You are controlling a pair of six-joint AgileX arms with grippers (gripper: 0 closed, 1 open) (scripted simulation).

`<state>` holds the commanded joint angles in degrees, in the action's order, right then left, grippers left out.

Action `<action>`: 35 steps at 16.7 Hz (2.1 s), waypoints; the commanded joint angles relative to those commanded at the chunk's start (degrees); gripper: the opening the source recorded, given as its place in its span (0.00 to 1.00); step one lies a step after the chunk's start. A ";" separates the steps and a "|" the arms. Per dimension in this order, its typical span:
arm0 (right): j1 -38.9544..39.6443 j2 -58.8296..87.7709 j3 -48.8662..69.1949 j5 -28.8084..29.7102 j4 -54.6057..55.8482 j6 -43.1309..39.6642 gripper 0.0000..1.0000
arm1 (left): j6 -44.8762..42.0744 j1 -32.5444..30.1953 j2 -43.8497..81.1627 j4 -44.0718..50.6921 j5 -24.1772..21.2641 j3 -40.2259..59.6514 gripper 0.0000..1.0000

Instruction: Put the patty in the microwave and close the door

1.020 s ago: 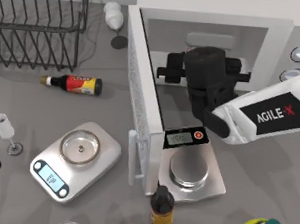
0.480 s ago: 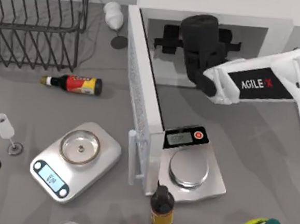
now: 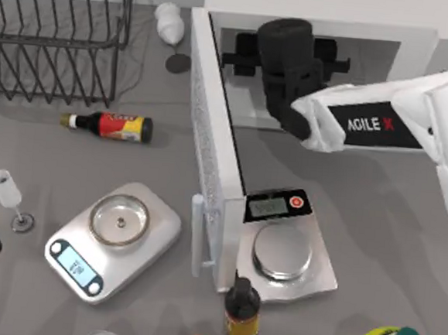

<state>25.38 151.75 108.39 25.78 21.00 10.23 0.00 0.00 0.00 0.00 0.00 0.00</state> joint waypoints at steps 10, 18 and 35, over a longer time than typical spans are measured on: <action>0.00 0.00 0.00 0.00 0.00 0.00 0.45 | 0.00 0.00 0.00 0.00 0.00 0.00 1.00; 0.00 0.00 0.00 0.00 0.00 0.00 1.00 | 0.00 0.00 0.00 0.00 0.00 0.00 1.00; 12.11 -17.63 -31.28 12.03 11.77 4.76 1.00 | 0.00 0.00 0.00 0.00 0.00 0.00 1.00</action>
<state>37.49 134.12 77.11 37.81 32.77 14.99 0.00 0.00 0.00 0.00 0.00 0.00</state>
